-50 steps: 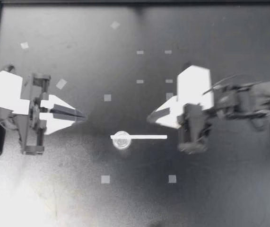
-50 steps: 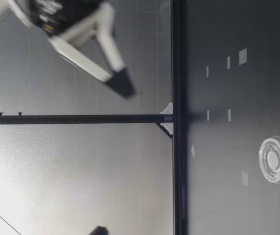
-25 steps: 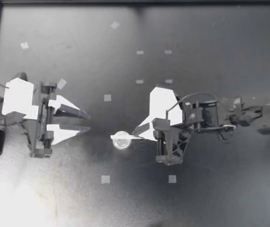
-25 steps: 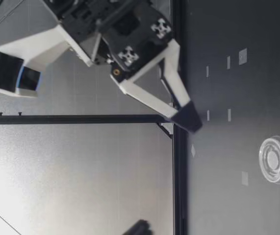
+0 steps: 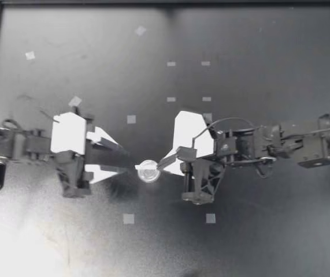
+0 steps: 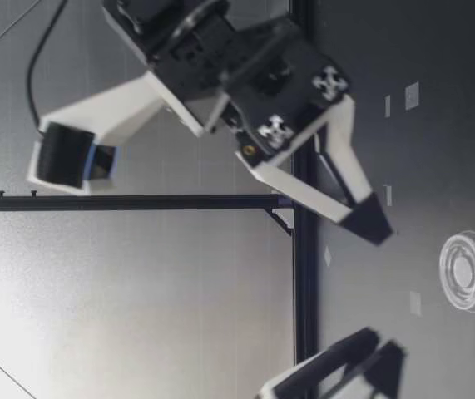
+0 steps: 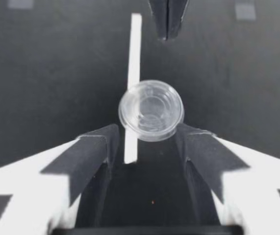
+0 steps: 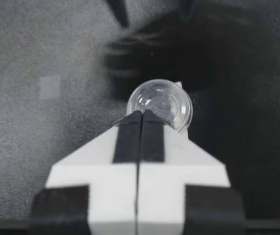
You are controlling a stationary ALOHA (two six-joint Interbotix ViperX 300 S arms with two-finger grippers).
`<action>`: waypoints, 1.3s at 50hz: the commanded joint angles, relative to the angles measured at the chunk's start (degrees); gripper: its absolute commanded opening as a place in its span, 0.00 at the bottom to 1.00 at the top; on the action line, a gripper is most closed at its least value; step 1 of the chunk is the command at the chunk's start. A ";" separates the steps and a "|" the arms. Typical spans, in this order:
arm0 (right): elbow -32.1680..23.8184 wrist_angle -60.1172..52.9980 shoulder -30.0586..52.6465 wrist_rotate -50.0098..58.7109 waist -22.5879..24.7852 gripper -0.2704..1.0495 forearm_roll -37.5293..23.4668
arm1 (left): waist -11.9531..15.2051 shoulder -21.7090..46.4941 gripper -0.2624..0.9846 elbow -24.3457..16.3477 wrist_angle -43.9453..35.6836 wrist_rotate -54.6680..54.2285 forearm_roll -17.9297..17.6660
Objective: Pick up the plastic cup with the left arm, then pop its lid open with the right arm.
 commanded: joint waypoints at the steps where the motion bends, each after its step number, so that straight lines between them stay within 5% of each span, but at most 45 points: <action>1: -1.67 -0.53 0.18 0.09 0.35 0.14 0.00 | -0.35 1.23 0.66 -1.76 -0.53 -0.18 0.09; 65: -3.96 -0.79 5.54 1.41 0.26 0.14 0.09 | -0.88 12.92 0.72 -5.10 -4.75 -1.32 -0.09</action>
